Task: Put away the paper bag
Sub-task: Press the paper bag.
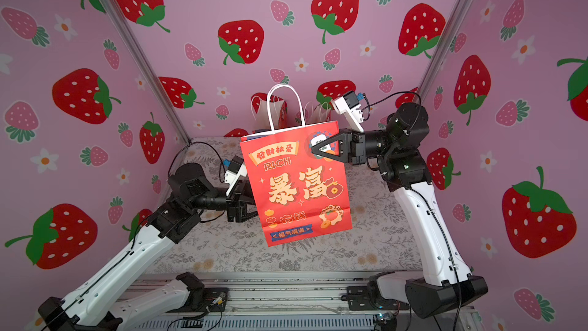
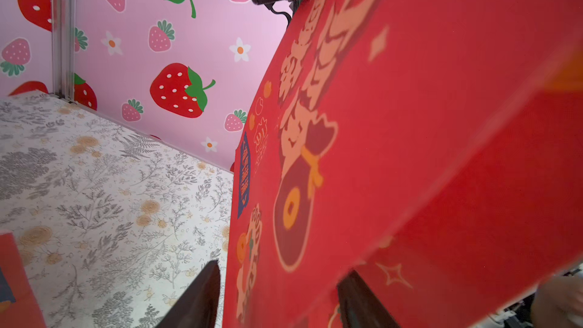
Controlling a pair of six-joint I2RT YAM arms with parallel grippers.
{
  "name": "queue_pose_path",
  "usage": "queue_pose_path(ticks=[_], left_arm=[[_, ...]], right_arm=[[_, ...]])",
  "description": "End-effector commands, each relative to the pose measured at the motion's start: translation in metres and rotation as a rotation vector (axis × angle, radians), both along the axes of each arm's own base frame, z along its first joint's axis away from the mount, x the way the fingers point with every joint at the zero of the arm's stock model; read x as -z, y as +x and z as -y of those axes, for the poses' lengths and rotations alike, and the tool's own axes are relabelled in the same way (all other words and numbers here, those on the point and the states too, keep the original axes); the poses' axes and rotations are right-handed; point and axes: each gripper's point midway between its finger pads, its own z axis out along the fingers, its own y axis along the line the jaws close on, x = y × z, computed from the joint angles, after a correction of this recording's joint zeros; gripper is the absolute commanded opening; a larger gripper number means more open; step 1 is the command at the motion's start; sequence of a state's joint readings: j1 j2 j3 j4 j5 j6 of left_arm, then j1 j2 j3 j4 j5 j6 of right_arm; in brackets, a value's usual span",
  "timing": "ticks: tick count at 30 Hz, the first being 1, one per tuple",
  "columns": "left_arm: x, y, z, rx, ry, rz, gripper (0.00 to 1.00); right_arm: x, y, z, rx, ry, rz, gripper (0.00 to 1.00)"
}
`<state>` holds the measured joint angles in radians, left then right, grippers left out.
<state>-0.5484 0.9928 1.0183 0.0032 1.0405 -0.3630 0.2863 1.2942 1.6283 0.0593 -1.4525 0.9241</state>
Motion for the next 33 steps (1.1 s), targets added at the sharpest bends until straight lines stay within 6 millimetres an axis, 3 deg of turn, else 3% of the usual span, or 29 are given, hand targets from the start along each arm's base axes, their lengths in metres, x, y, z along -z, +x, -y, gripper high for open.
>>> queue_pose_path(ticks=[1,14,18,25,33], left_arm=[[-0.032,-0.007,-0.005,-0.012,-0.063,0.093,0.52],[-0.038,-0.002,-0.004,-0.045,-0.086,0.096,0.18],[-0.039,0.001,-0.005,-0.068,-0.089,0.096,0.01],[-0.044,0.003,-0.006,-0.088,-0.108,0.098,0.0],[-0.045,0.001,-0.005,-0.064,-0.118,0.096,0.0]], right_arm=[[-0.005,-0.008,0.0,0.011,0.019,0.032,0.0],[0.013,0.005,-0.013,0.056,0.026,-0.018,0.0],[0.019,0.006,-0.013,0.076,0.026,-0.026,0.17],[0.029,-0.001,-0.009,0.129,0.035,-0.019,0.45],[0.034,-0.003,-0.006,0.183,0.042,-0.026,0.46]])
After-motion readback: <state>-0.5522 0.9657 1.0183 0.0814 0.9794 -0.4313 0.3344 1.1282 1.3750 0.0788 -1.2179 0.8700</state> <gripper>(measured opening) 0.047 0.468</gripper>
